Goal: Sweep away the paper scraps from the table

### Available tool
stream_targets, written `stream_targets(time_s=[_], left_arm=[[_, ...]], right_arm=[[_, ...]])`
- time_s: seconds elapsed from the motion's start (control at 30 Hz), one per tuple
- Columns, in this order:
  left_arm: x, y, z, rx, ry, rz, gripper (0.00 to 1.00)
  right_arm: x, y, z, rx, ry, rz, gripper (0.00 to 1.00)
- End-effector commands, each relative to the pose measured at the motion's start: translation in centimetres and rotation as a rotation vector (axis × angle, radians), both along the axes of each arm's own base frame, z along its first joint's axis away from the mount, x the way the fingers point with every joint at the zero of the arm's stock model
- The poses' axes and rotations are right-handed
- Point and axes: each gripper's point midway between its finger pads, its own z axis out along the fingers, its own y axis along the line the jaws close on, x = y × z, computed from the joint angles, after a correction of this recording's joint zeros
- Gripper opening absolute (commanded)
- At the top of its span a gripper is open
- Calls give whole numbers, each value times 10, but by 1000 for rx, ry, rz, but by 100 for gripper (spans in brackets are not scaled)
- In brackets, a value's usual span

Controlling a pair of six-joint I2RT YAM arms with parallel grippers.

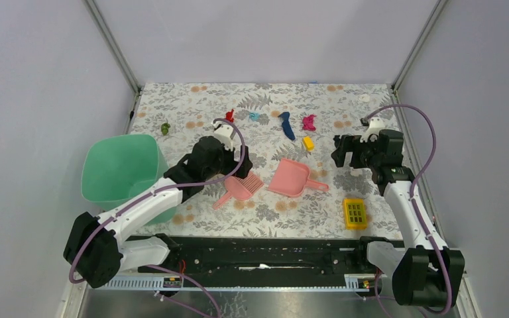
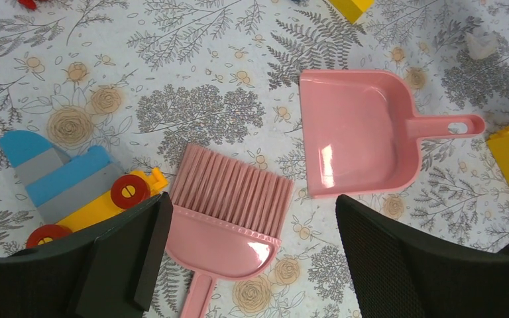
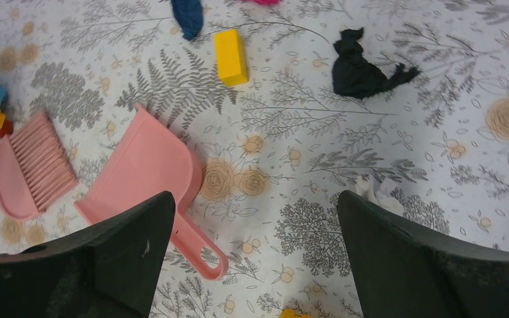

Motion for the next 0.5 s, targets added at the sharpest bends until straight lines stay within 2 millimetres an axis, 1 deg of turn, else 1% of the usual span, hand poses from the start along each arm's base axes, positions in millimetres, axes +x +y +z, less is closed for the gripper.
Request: stream_targets(time_s=[0.0,0.07,0.1,0.13,0.23,0.27,0.37,0.47], left_arm=[[-2,-10,16,-91,-10,-5,99],[-7,-11,16,-118,4,5,99],[-9,-10,11,-120,27,20,99],[-10,-7,3,-99,49,42,99],[-18,-9,-20,-53,110,51,97],[-21,-11,-27,-42,119,50,95],[-29,-17,-42,4,143,41,83],[-38,-19,-58,54,182,41,74]], right_arm=[[-10,23,5,-57,-86,264,100],[-18,29,-1,-68,-91,342,100],[-19,30,-2,-68,-88,349,100],[-19,31,-1,-68,-87,357,100],[-20,33,-1,-62,-79,375,100],[-21,33,-2,-61,-76,379,100],[-22,35,-5,-54,-61,388,100],[-24,37,-5,-45,-56,399,100]])
